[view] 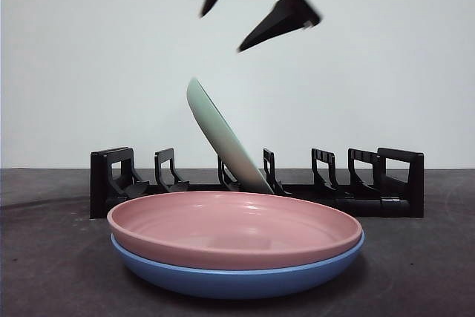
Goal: Place the plate
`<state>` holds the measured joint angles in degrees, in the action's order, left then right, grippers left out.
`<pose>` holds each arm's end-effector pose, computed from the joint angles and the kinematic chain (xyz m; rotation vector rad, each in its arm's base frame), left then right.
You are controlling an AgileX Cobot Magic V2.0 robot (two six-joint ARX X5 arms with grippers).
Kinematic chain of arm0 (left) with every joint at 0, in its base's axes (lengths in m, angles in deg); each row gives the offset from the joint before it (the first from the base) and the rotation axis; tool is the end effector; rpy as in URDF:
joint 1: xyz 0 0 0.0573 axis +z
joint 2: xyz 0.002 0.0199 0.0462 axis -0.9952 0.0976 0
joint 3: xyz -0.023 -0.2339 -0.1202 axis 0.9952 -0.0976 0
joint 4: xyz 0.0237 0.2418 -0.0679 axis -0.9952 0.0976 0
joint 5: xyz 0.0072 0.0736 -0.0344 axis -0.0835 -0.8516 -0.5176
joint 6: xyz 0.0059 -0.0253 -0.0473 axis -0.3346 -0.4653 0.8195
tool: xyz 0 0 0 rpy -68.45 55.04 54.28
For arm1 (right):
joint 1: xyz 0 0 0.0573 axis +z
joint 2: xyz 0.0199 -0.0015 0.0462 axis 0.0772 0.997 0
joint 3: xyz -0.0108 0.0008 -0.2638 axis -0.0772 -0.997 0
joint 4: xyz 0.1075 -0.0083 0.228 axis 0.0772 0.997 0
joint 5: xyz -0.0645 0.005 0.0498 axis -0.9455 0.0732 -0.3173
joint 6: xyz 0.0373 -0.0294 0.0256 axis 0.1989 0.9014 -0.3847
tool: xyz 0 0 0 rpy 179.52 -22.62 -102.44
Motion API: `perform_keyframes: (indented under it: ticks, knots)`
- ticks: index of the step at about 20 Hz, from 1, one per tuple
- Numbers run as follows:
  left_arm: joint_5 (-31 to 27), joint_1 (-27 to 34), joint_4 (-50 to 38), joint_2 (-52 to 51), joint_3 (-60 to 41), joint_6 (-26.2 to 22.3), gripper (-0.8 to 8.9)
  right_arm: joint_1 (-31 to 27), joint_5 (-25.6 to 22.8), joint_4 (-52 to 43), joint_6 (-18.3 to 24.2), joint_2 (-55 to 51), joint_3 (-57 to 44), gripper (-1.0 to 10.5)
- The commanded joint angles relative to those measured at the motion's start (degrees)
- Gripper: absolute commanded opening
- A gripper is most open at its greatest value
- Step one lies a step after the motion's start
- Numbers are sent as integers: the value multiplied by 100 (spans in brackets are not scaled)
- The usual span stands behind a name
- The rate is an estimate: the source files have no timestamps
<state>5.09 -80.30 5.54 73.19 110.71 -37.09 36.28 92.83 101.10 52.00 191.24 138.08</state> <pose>0.1558 0.0004 0.3451 -0.2063 0.4743 -0.2794 0.3281 0.2193 0.3435 0.2246 0.9711 0.8310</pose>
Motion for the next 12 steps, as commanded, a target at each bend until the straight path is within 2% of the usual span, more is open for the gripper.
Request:
perform_keyframes:
  ticks: [1,8,12]
  knots:
    - [4,2,-31,26,79,-68,312,203,-131,28,-15,485,442,306]
    - [4,2,-83,24,79,-68,312,446,-474,17,55,1043,625,302]
    - [4,0,-85,26,79,-68,312,483,-562,24,59,1165,625,202]
